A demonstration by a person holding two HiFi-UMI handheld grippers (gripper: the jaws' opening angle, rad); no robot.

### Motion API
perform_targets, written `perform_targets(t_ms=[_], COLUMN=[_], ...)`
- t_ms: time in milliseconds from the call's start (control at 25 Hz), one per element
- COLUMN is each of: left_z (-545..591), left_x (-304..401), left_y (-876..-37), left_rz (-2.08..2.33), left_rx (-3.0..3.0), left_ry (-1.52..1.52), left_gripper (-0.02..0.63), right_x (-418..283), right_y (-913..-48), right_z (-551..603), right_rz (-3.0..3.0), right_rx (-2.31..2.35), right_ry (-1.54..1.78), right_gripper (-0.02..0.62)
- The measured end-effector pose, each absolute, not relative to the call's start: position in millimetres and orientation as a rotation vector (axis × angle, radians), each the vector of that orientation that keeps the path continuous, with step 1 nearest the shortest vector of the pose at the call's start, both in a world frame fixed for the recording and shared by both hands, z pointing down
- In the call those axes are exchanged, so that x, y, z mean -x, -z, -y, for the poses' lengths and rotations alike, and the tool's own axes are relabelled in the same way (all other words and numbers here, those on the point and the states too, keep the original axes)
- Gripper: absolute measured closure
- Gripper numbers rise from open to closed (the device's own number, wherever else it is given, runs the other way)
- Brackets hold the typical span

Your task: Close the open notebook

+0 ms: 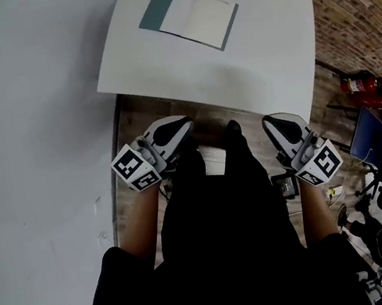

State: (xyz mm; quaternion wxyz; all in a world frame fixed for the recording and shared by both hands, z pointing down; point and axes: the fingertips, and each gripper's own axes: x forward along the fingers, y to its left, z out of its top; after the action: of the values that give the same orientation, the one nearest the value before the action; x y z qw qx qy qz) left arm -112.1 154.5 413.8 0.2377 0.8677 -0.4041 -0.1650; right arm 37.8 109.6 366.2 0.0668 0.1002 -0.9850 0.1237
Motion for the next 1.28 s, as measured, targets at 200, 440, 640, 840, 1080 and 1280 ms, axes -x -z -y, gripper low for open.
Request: perform_targets(t_ms=[200, 440, 640, 840, 1080, 1280], left_z=[-132.1, -99.4, -73.0, -51.9, -27.7, 1.7], left_x=[125.8, 113.3, 110.4, 116.4, 139.8, 183.2], left_y=[-427.3, -436.8, -422.5, -426.9, -453.7, -474.9], left_rz=[1.297, 1.499, 1.56, 1.606, 1.518, 1.471], left_rx=[-2.282, -2.146, -2.036, -1.88, -1.702, -1.628], left_ry=[0.433, 0.307, 0.354, 0.442, 0.493, 0.602], left_gripper=[0.589, 0.589, 0.589, 0.589, 0.589, 0.588], right_x=[-28.1, -40.1, -46.6, -45.4, -33.1, -10.4], right_y=[-371.3, -364.9, -355.7, -338.3, -343.7, -361.0], right_z=[-59.0, -3.6, 33.4, 62.1, 86.0, 110.4], right_rz=[2.989, 3.045, 3.047, 3.078, 3.082, 3.064], right_rx=[-0.137, 0.103, 0.259, 0.337, 0.318, 0.194], right_ry=[-0.377, -0.377, -0.515, -0.687, -0.846, -0.93], right_gripper=[0.589, 0.589, 0.589, 0.589, 0.589, 0.589])
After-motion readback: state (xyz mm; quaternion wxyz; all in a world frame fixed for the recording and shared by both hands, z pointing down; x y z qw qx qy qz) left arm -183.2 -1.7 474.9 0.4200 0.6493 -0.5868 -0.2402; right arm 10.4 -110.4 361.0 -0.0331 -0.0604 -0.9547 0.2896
